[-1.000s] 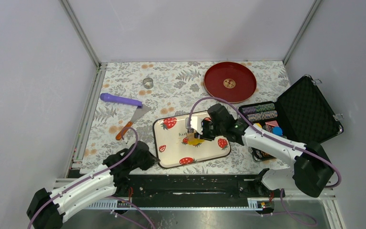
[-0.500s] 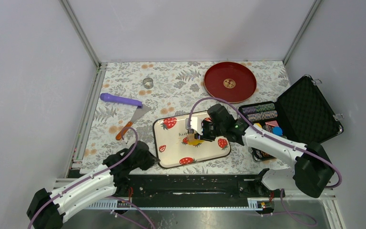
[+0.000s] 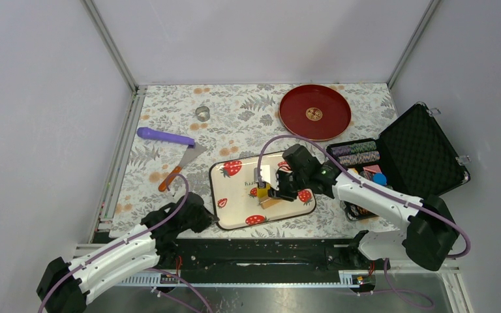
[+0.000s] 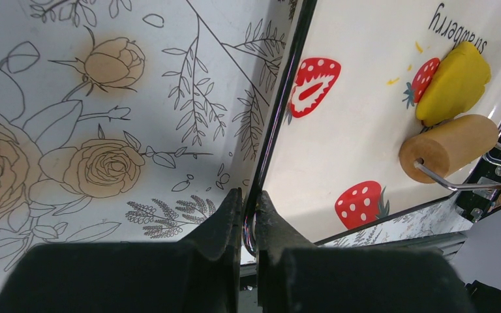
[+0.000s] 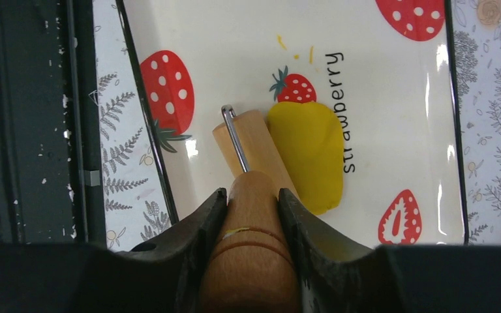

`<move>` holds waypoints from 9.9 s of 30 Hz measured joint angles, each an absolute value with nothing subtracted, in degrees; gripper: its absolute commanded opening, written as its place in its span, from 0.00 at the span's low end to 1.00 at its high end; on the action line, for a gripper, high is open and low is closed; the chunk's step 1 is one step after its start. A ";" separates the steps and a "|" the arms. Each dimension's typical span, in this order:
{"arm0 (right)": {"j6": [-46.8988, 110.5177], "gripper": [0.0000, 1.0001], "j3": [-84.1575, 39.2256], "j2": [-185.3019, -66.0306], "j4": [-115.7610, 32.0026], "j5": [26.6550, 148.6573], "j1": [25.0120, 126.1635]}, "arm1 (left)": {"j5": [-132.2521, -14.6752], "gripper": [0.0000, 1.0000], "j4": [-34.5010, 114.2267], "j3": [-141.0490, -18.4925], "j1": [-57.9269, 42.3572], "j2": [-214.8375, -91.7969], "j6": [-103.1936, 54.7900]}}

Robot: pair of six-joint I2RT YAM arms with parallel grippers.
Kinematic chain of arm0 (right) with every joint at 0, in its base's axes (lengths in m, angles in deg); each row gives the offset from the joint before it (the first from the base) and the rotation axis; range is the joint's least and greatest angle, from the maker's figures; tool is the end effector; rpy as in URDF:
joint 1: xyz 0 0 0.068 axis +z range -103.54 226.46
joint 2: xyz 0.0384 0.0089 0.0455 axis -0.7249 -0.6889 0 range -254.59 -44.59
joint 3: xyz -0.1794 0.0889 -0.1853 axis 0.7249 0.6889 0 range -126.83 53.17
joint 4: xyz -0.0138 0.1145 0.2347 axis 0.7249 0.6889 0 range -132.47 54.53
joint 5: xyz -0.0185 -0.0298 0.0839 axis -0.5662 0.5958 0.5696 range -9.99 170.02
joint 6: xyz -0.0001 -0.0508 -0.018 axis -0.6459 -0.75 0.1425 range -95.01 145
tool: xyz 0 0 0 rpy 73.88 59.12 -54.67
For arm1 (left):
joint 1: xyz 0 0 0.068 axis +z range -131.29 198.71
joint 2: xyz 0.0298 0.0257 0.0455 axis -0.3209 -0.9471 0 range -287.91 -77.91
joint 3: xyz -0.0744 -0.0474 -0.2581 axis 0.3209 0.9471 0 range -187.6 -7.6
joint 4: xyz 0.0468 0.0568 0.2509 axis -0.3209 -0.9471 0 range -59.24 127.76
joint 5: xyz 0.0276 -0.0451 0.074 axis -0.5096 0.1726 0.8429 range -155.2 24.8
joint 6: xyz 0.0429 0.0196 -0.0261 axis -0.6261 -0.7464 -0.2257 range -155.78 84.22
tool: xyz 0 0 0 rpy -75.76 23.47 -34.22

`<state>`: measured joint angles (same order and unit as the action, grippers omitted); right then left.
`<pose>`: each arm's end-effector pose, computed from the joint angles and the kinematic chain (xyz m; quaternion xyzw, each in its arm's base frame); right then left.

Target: Roll out the dumpling wrappers from the dough

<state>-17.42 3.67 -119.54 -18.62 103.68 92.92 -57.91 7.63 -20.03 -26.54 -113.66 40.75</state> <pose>0.1742 0.2042 0.2365 -0.6934 0.6054 0.2041 0.3333 0.0875 -0.0817 0.1379 -0.2746 0.9072 -0.2440 0.2050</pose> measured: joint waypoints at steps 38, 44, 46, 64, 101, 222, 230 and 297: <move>-9.90 0.00 -9.29 -126.43 -16.72 100.72 87.91 | -58.13 0.00 8.96 -20.01 -26.19 -114.42 40.73; -9.62 0.00 -4.30 -126.60 -22.16 101.64 86.78 | -58.15 0.00 8.96 -20.01 -26.17 -114.42 40.71; -9.77 0.00 -3.69 -126.58 -23.67 102.04 86.12 | -58.18 0.00 8.96 -20.01 -26.12 -114.42 40.71; -13.44 0.00 -2.60 -126.45 -24.19 105.01 84.52 | -58.37 0.00 9.01 -20.01 -25.97 -114.51 40.60; -14.36 0.00 -9.77 -133.07 -16.15 102.93 86.86 | -58.55 0.00 9.14 -20.01 -25.86 -114.77 40.58; -6.93 0.00 -15.19 -134.43 -9.85 101.71 88.90 | -58.59 0.00 9.09 -19.94 -25.67 -114.40 40.58; -7.74 0.00 -11.41 -132.55 -13.87 101.71 88.90 | -58.68 0.00 9.09 -19.94 -25.58 -114.40 40.58; 50.75 0.00 -16.26 -135.48 -14.40 91.06 81.49 | -58.77 0.00 9.95 -19.79 -25.47 -114.69 40.58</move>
